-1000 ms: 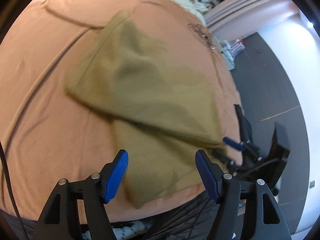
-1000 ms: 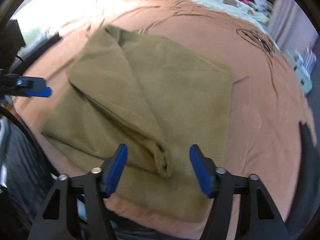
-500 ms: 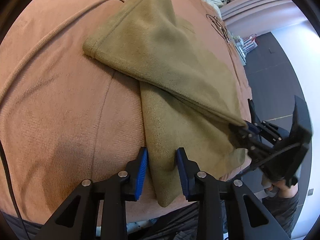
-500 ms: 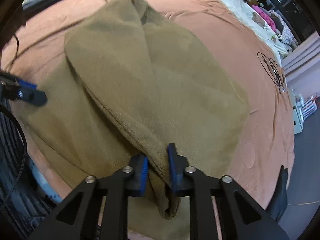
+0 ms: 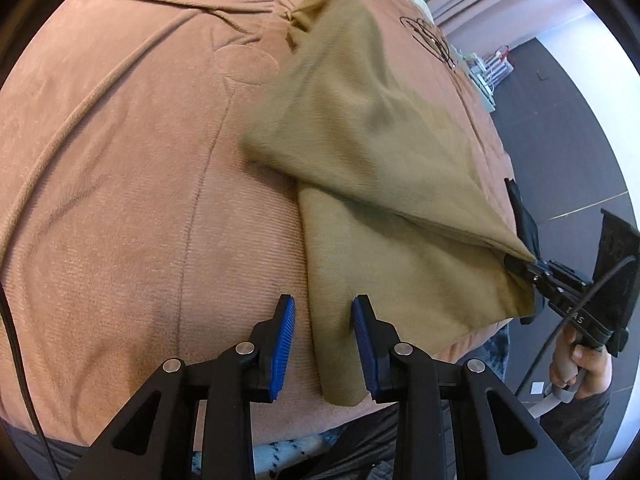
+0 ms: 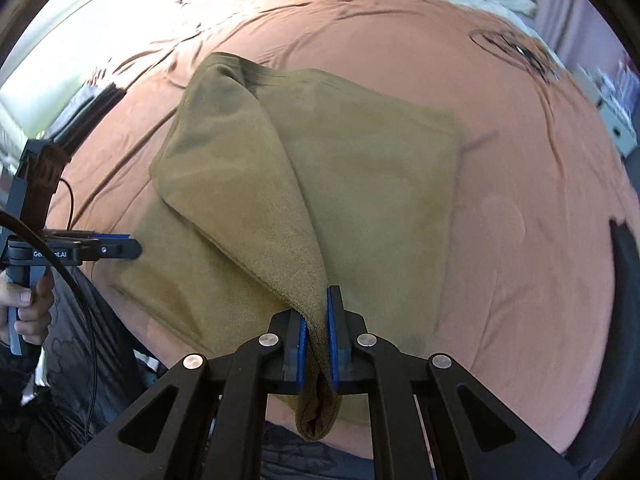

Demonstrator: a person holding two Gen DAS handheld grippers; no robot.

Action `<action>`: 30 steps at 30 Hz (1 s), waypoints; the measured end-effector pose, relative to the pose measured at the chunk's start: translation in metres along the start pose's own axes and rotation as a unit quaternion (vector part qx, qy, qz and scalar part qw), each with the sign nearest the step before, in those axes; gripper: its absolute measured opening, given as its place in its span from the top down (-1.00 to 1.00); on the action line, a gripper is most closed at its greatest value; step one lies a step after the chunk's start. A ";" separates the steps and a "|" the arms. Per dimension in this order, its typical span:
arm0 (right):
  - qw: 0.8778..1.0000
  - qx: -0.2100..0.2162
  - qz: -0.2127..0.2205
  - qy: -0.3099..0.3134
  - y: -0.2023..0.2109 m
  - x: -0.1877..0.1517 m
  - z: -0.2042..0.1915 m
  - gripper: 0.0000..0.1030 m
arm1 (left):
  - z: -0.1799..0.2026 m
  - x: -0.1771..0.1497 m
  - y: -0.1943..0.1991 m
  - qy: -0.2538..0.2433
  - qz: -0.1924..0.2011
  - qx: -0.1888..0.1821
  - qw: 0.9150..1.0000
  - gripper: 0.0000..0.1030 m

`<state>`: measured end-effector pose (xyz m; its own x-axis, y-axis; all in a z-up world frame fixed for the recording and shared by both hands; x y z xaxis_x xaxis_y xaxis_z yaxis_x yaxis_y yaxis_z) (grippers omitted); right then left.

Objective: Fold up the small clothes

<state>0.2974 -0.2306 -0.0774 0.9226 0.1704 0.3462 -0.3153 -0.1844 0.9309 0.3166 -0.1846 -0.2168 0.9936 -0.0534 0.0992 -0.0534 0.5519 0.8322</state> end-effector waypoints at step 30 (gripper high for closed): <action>0.989 -0.073 0.012 0.124 -0.014 0.029 -0.095 -0.23 | -0.048 0.010 0.044 0.033 0.065 -0.041 0.996 0.38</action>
<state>0.3071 -0.1312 -0.0693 0.8370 0.4043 0.3687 -0.3814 -0.0522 0.9229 0.3288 -0.1204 -0.2052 0.9832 0.0772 0.1652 -0.1773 0.6167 0.7670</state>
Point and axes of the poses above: each gripper's, at about its wrist camera, not at the fingertips, and y roughly against the way its jaws point, z to its right, x to its top, the point moved 5 cm from there along -y, roughly the way its jaws point, and after that the axes turned 10 degrees about -z, right-handed, at the moved point
